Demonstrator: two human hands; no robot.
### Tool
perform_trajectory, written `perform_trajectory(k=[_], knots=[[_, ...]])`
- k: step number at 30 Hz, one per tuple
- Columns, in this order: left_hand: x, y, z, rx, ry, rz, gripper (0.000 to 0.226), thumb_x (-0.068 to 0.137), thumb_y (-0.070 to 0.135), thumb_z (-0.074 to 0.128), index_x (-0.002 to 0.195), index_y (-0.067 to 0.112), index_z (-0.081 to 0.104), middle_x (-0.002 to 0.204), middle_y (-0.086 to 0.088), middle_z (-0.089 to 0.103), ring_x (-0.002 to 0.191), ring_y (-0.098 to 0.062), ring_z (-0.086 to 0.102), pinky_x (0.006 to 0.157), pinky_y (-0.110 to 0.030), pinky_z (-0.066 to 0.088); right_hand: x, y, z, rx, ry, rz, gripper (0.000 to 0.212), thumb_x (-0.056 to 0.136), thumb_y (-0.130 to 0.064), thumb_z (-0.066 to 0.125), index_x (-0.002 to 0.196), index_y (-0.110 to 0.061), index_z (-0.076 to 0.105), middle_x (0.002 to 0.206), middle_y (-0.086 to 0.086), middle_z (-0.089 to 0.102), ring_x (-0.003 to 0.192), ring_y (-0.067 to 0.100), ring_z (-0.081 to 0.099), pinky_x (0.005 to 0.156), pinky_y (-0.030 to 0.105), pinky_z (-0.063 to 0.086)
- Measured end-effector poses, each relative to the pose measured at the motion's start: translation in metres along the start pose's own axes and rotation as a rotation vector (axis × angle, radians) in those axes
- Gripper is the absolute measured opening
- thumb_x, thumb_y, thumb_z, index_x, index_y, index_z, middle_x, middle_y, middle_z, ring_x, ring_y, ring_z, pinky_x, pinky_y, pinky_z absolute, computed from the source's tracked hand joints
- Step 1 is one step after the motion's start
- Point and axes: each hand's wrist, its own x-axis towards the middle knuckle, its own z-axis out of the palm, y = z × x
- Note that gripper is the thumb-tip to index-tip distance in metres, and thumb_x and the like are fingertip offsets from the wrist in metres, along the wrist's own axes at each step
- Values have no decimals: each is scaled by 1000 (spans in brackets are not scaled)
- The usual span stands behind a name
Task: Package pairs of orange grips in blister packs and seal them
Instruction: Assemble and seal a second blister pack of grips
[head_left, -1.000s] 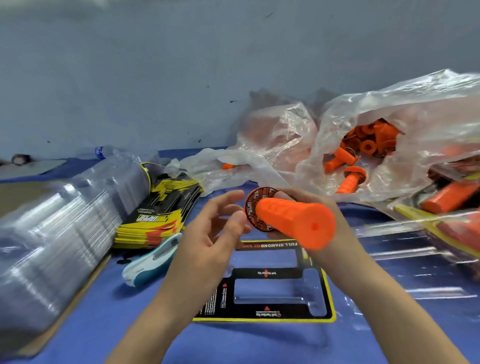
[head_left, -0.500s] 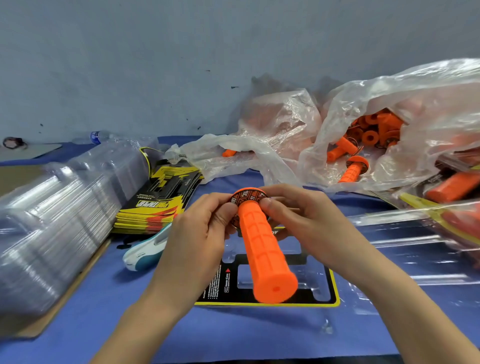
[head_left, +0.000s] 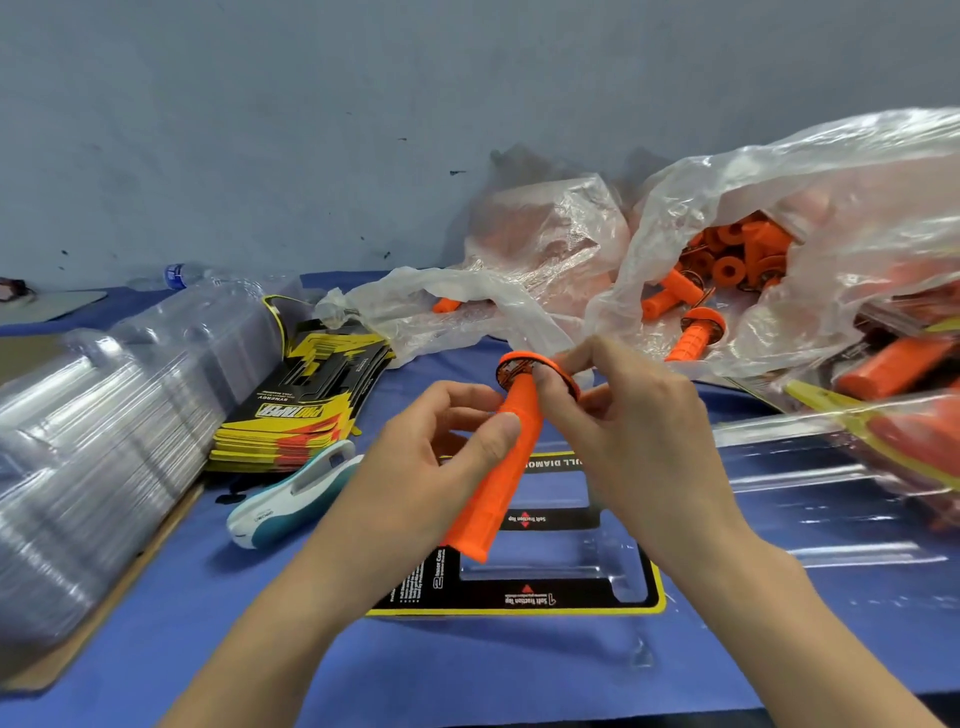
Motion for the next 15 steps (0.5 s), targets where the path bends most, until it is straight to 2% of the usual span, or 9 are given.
perform_trajectory(k=[4,8,10,13,15], knots=[[-3,-5,0,97,-84,28,36,82,55,68,115,48,56,110,26,65,104,2,62,79,-18,53,-3,2,-5,-55,25,-54,18,92,-41,62,87,-24,60,90,-10,64,64,12,63,57,39,50],[-6,-11,2,268,-25,104,31,88,46,66,115,54,51,109,32,59,100,8,58,76,-8,45,-3,6,-16,19,-52,-107,35,97,-54,41,96,-26,61,98,-14,62,80,8,64,65,41,52],[-9,-16,3,415,-90,156,34,91,40,63,120,51,49,110,34,54,102,8,53,82,-7,40,-1,12,-23,31,6,-68,37,101,-49,35,101,-25,63,95,-14,62,80,5,62,68,42,51],[-16,-20,10,613,-265,300,36,96,36,59,130,41,50,113,40,50,109,9,43,91,-8,31,2,26,-29,-5,73,21,23,101,-33,43,105,-26,65,97,-13,67,79,8,64,69,42,52],[-18,-22,15,674,-334,357,37,97,38,54,133,39,49,121,33,49,115,8,39,97,-11,29,4,33,-31,-24,54,65,22,98,-30,45,107,-27,65,96,-12,69,79,10,66,70,42,52]])
